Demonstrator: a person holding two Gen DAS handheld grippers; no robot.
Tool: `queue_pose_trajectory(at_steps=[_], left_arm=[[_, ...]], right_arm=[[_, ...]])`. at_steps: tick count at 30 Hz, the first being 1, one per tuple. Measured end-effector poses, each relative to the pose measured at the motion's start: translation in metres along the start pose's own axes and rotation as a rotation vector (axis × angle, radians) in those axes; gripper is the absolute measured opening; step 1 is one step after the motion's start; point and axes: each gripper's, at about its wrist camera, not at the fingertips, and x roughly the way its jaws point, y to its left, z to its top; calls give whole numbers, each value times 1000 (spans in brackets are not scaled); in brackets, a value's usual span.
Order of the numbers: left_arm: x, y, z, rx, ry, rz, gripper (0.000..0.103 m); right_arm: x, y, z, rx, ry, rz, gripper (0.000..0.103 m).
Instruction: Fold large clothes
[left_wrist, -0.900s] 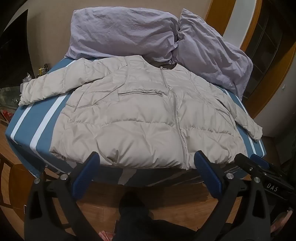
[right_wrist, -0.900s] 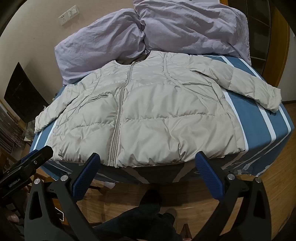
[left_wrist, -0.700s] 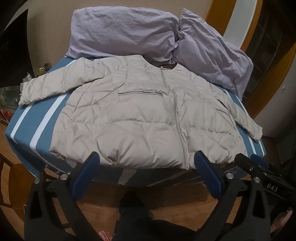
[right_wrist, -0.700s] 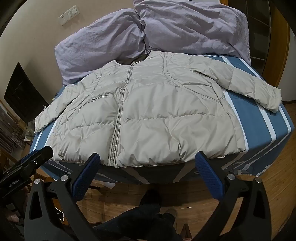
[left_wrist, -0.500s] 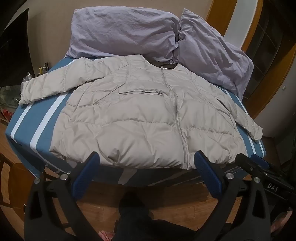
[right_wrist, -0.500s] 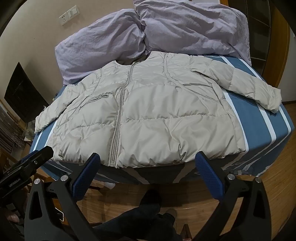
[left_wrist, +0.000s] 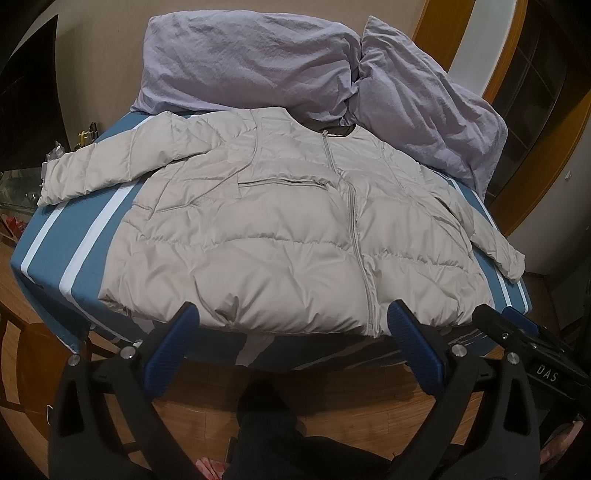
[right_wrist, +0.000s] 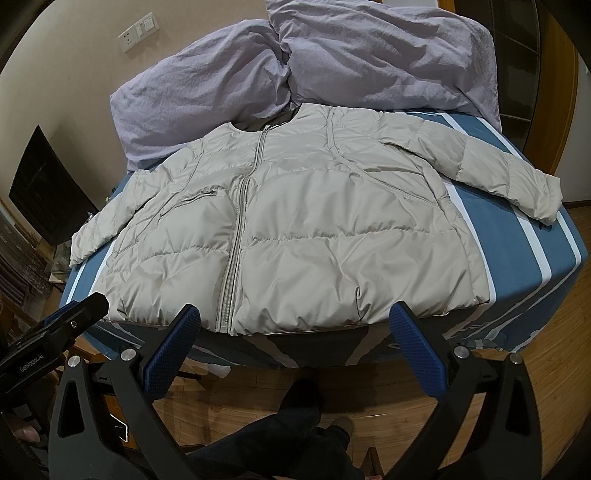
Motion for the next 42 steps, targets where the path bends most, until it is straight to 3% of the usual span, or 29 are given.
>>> queue_pose_trajectory(at_steps=[42], left_arm=[[0, 0, 0, -3, 7, 0, 101]], right_arm=[[2, -2, 2, 3, -1, 2, 102]])
